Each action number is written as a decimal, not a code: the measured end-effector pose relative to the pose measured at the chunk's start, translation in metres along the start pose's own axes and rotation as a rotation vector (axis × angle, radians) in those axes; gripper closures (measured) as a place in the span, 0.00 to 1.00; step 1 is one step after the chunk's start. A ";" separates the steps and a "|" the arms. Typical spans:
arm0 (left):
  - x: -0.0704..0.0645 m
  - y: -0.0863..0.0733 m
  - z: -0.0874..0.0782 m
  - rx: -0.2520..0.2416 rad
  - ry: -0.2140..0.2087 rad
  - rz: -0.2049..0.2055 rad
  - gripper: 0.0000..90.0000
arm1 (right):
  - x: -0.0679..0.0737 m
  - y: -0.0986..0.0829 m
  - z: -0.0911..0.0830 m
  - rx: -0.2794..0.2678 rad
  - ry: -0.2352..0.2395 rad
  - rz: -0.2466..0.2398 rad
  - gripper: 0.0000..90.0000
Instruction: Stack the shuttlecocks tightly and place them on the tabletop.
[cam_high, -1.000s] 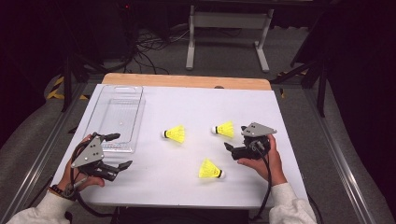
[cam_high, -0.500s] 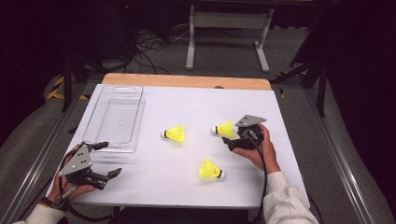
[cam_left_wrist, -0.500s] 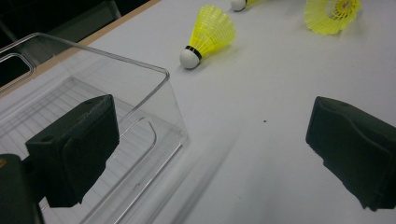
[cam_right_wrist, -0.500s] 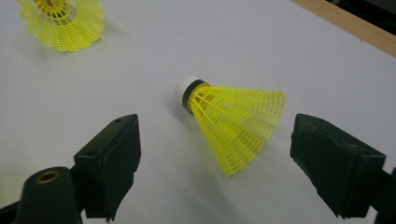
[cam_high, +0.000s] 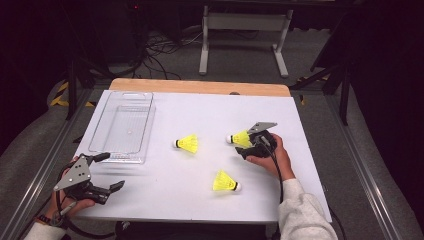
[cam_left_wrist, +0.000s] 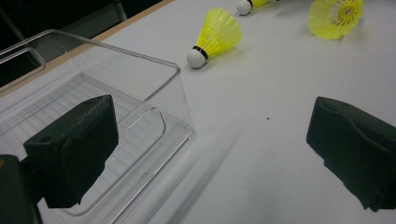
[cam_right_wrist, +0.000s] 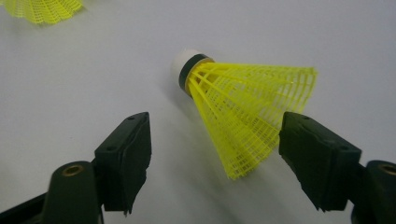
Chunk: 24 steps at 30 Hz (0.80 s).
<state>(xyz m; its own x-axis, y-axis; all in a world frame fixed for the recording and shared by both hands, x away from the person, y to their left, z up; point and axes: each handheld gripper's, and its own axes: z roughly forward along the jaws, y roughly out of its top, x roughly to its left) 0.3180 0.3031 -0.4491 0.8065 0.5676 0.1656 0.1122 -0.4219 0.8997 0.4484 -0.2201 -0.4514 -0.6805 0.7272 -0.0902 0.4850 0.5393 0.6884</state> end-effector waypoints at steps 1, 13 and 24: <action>0.000 0.000 0.000 0.000 -0.001 0.000 0.03 | 0.000 0.000 0.001 0.002 0.003 -0.001 0.31; 0.001 0.000 0.000 -0.004 -0.008 0.002 0.03 | 0.000 -0.002 0.001 0.005 0.035 0.000 0.60; 0.002 0.000 0.000 -0.011 -0.015 0.000 0.03 | -0.002 -0.004 -0.004 -0.020 0.059 0.001 0.98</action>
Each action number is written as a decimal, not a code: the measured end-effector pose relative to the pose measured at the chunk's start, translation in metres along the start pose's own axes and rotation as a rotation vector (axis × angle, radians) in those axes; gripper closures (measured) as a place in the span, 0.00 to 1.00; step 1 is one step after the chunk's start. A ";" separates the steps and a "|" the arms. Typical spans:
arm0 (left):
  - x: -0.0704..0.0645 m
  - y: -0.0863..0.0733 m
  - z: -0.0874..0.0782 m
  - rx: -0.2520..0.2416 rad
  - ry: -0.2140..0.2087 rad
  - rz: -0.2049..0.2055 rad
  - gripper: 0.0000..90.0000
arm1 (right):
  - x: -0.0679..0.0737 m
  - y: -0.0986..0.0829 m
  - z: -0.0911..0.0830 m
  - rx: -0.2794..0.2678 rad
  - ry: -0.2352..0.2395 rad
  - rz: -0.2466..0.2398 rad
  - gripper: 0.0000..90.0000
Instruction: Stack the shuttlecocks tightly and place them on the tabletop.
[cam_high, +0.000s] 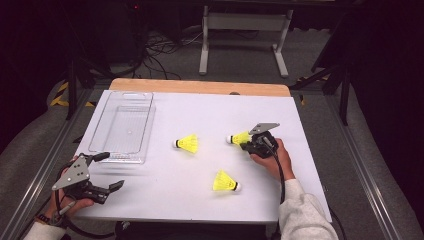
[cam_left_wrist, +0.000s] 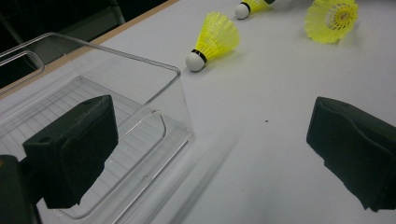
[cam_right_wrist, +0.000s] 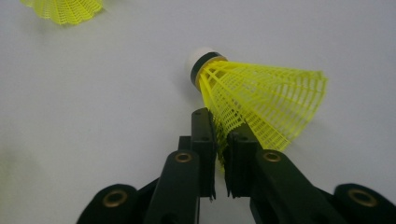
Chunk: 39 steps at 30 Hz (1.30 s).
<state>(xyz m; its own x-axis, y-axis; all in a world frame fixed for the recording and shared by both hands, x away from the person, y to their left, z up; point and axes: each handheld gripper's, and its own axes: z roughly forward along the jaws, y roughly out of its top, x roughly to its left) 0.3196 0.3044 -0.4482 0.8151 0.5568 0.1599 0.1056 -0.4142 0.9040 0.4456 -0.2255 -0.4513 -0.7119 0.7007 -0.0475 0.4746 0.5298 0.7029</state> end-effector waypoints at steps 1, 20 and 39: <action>0.000 0.000 0.000 0.000 -0.004 -0.002 0.03 | 0.000 0.000 -0.001 -0.007 0.001 0.004 0.99; 0.001 -0.002 0.002 0.007 -0.010 -0.010 0.04 | 0.006 0.001 -0.014 -0.063 -0.019 -0.034 1.00; 0.001 -0.002 0.001 0.006 -0.010 -0.009 0.04 | 0.012 0.005 -0.027 -0.118 -0.025 -0.071 1.00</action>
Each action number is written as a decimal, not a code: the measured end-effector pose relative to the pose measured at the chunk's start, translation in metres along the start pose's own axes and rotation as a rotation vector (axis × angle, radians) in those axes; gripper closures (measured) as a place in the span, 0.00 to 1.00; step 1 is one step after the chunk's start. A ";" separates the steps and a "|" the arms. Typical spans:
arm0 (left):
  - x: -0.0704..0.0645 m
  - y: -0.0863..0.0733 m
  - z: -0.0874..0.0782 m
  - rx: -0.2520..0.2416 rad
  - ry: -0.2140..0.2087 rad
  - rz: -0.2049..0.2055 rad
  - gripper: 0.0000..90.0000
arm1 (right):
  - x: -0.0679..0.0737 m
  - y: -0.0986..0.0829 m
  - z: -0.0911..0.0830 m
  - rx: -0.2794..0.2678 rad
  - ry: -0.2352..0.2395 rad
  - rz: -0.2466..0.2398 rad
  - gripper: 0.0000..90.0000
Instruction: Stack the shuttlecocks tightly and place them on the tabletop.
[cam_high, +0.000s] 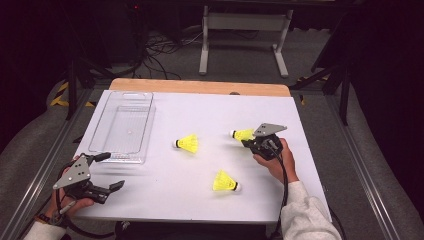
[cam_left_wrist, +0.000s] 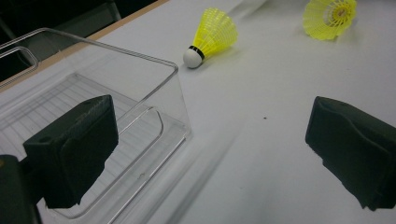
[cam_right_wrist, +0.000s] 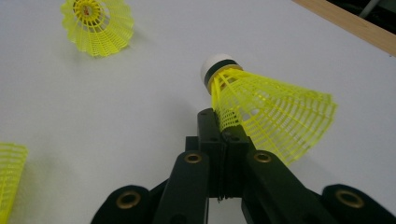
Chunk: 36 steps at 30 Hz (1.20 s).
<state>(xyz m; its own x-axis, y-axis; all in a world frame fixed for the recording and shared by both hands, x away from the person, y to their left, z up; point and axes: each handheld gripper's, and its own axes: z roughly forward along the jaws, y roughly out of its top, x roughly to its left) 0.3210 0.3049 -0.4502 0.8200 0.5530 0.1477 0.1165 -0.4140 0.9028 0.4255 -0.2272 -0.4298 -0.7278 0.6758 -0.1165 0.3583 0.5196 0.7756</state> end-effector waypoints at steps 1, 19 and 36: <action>0.000 0.000 0.000 0.000 0.000 0.000 0.04 | 0.001 0.001 -0.001 -0.010 0.006 -0.001 1.00; 0.000 0.000 0.001 0.001 -0.012 0.002 0.04 | 0.020 0.016 -0.007 -0.080 0.057 -0.054 1.00; 0.000 0.001 0.000 -0.005 -0.018 0.008 0.03 | 0.045 0.032 0.011 -0.075 0.144 -0.115 1.00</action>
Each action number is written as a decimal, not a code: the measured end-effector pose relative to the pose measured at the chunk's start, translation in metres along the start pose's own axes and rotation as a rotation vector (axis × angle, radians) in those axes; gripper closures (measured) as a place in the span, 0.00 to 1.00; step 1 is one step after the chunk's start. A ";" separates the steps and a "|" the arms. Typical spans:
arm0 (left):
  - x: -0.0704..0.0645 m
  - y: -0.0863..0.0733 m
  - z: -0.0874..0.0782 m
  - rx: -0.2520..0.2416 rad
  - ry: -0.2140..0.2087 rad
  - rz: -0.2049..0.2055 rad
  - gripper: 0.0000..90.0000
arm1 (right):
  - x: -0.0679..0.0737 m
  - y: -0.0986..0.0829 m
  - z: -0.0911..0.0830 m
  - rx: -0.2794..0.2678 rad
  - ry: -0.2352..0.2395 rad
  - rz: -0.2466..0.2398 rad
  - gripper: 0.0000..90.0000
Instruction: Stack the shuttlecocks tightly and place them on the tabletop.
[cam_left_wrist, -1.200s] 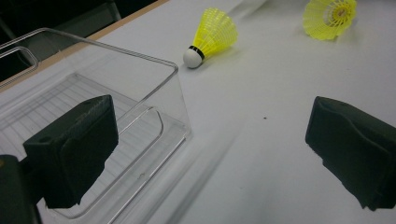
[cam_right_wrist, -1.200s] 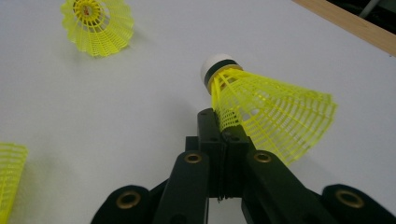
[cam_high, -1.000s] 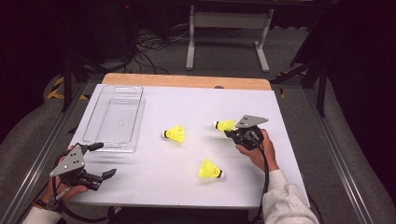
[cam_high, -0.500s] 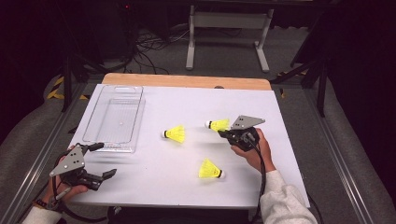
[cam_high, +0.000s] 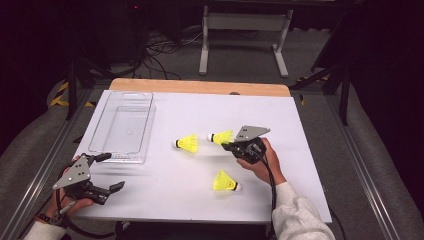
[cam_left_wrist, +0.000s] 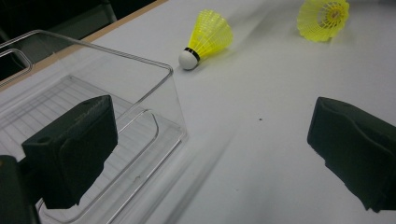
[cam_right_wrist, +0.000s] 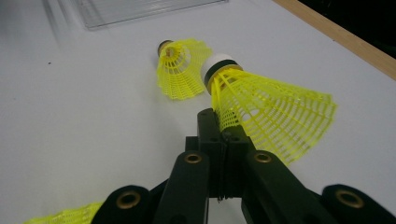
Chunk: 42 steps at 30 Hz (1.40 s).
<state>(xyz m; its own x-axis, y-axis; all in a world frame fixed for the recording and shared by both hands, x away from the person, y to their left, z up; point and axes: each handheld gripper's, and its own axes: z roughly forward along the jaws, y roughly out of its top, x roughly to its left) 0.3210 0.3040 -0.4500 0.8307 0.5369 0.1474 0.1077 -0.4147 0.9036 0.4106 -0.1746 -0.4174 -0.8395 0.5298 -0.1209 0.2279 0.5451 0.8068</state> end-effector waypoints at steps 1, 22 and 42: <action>0.000 0.000 0.000 -0.001 -0.005 0.002 0.03 | 0.001 0.001 0.002 0.002 0.004 -0.003 1.00; 0.001 0.000 0.001 0.001 -0.013 0.002 0.02 | 0.007 0.011 0.034 0.052 0.062 -0.036 1.00; 0.000 0.000 0.001 0.008 -0.024 0.004 0.03 | 0.010 0.016 0.062 0.093 0.086 -0.057 1.00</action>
<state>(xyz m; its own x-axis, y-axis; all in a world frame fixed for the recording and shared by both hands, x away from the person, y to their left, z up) 0.3215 0.3033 -0.4508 0.8439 0.5174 0.1416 0.1086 -0.4232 0.8995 0.4369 -0.1203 -0.4412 -0.8905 0.4411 -0.1117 0.2200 0.6323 0.7428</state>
